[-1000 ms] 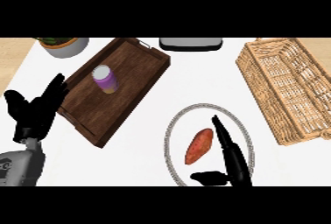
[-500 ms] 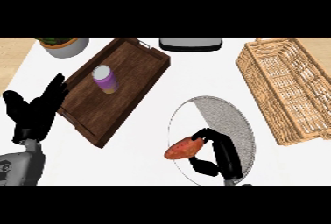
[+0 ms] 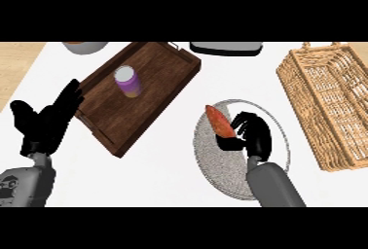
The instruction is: Pick the sweet potato from the placemat and place it in the basket
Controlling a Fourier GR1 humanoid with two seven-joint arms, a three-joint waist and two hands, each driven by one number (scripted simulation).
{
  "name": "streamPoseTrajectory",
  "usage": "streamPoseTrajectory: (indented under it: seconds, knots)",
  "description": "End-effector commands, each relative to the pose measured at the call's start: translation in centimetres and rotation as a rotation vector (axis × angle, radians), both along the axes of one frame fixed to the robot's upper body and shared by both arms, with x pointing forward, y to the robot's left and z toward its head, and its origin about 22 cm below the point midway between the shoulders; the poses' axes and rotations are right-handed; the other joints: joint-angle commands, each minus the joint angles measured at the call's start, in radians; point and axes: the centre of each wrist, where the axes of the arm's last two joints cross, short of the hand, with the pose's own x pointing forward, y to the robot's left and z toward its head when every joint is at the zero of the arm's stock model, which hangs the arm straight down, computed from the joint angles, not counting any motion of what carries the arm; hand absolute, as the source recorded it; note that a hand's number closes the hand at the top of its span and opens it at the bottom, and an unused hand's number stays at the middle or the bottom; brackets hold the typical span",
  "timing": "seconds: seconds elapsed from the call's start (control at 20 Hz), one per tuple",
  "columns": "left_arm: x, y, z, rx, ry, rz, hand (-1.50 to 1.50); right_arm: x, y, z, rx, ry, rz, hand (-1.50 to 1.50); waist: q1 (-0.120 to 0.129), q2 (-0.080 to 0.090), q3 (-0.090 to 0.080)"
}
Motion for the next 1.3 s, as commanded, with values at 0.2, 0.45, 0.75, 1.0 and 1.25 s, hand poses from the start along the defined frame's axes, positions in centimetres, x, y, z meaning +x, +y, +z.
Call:
streamPoseTrajectory:
  seconds: [0.2,0.45,0.75,1.0,1.25]
  knots:
    - [1.5,-2.3,1.3,0.007,-0.027,-0.087,0.00,8.2,2.9,6.6,-0.025,0.131,-0.333,1.50,0.073,0.014,0.004]
    - [2.2,-2.8,1.7,-0.002,-0.021,-0.092,0.00,11.6,6.0,13.3,0.023,-0.130,-0.422,1.50,0.080,0.013,0.006]
    - [2.4,-3.5,1.0,-0.003,-0.022,-0.084,0.00,13.6,8.8,18.7,-0.054,-0.375,-0.468,1.50,0.069,0.014,0.001]
    - [1.8,-2.5,0.2,0.011,0.003,-0.058,0.00,15.2,8.8,21.7,-0.128,-0.378,-0.594,1.50,0.044,0.003,0.002]
    - [2.0,-1.7,0.5,-0.001,0.006,-0.021,0.00,16.3,8.4,25.2,-0.211,-0.374,-0.671,1.50,0.027,0.001,0.003]
